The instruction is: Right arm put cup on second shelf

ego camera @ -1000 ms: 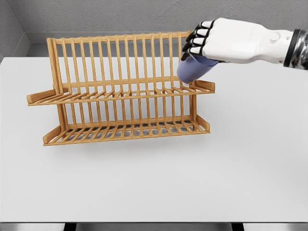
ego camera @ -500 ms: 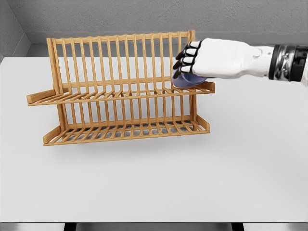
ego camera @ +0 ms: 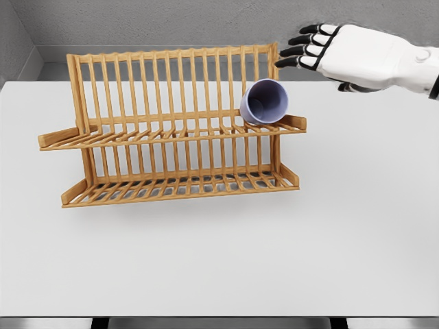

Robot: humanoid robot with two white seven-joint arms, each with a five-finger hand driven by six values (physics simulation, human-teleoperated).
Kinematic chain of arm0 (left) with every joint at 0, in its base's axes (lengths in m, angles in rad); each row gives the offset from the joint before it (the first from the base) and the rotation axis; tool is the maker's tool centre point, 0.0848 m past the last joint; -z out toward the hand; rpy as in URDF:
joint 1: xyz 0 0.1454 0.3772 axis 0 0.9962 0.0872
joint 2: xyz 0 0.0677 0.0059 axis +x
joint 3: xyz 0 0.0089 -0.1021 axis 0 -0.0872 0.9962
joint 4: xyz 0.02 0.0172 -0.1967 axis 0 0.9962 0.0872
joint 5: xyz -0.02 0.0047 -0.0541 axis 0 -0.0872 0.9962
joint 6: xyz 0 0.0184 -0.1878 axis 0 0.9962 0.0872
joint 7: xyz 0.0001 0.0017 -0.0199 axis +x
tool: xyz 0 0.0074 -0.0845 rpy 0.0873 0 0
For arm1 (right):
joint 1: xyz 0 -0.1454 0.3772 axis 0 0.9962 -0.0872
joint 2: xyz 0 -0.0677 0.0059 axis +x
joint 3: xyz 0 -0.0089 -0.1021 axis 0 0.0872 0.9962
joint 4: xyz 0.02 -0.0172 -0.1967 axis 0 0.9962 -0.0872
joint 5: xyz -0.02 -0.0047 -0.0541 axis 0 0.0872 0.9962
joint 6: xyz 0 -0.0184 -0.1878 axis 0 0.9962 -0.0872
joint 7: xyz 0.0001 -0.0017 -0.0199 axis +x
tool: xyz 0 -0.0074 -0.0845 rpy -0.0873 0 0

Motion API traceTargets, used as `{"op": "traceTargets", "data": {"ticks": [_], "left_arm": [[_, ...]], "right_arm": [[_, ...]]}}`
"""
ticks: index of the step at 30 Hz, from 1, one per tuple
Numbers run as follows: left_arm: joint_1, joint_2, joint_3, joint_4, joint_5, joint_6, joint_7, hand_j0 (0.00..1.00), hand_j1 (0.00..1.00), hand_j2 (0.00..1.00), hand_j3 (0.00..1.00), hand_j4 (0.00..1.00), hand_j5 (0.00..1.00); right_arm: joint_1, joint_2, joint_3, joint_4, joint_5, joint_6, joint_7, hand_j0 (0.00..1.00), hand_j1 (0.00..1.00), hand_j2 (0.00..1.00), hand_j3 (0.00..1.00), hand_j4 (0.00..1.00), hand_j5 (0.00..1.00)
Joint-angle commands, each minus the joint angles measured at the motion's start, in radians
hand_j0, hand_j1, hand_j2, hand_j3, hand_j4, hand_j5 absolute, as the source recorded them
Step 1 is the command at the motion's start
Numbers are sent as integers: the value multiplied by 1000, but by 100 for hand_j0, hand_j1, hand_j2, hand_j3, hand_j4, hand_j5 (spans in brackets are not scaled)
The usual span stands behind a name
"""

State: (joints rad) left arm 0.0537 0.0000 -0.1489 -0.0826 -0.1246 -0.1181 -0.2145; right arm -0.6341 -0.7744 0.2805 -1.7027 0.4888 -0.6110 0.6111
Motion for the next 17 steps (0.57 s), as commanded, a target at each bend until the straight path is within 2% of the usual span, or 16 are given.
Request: {"op": "traceTargets", "data": {"ticks": [1,3,5,8,9,10,11,14,17], "left_arm": [[0,0,0,0,0,0,0,100,100,100,100,100,100],[0,0,0,0,0,0,0,100,100,100,100,100,100],[0,0,0,0,0,0,0,100,100,100,100,100,100],[0,0,0,0,0,0,0,100,100,100,100,100,100],[0,0,0,0,0,0,0,100,100,100,100,100,100],[0,0,0,0,0,0,0,100,100,100,100,100,100],[0,0,0,0,0,0,0,100,100,100,100,100,100],[0,0,-1,0,0,0,0,100,100,100,100,100,100],[0,0,-1,0,0,0,0,100,100,100,100,100,100]], "right_arm": [[40,24,-277,17,-1,0,0,100,100,100,100,100,100],[111,35,-339,23,-3,0,0,100,100,100,100,100,100],[166,35,-439,29,-1,0,0,100,100,100,100,100,100],[267,38,-445,25,-1,0,0,100,100,100,100,100,100],[310,46,-431,15,-1,0,0,100,100,100,100,100,100],[329,73,-376,12,-1,0,0,100,100,100,100,100,100],[329,79,-340,14,1,0,0,100,100,100,100,100,100],[330,113,-322,14,1,0,0,100,100,100,100,100,100],[326,113,-313,15,2,0,0,100,100,100,100,100,100]]}}
